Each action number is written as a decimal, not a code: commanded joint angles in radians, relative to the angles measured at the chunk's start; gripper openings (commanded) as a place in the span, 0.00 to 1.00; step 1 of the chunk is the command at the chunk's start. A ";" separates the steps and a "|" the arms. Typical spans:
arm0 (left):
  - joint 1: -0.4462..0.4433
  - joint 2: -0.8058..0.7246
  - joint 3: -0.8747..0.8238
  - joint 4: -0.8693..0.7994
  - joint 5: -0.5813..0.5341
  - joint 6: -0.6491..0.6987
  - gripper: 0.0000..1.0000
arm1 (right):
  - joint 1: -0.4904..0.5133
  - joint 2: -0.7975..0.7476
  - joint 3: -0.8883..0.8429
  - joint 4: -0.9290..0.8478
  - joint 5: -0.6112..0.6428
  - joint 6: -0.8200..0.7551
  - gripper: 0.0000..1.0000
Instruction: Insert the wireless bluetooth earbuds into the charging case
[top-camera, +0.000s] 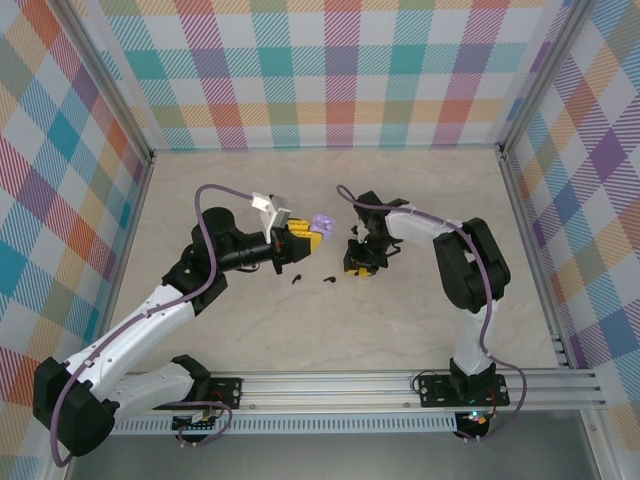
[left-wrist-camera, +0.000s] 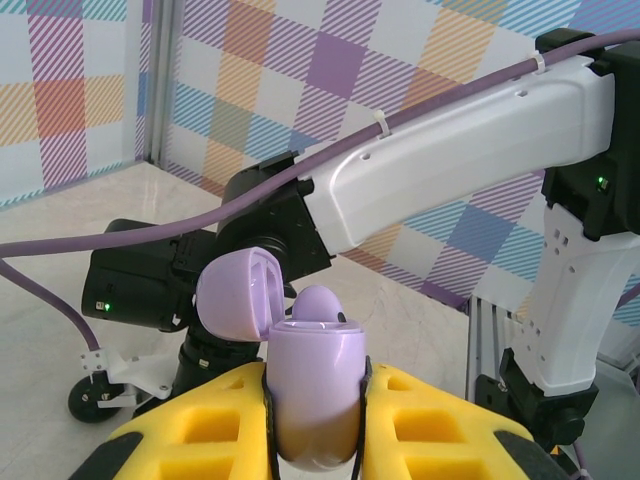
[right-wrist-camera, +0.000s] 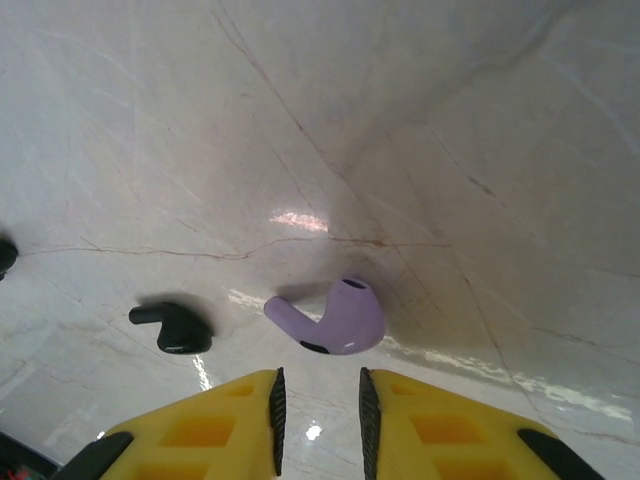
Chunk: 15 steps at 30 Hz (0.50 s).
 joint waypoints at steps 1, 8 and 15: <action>-0.009 -0.020 0.020 -0.003 -0.004 0.014 0.05 | 0.005 0.025 0.029 0.008 -0.001 0.014 0.30; -0.009 -0.021 0.019 -0.009 -0.005 0.015 0.05 | 0.005 0.053 0.068 0.010 0.008 0.017 0.33; -0.008 -0.032 0.013 -0.011 -0.010 0.015 0.05 | 0.012 0.093 0.116 -0.013 0.017 0.009 0.34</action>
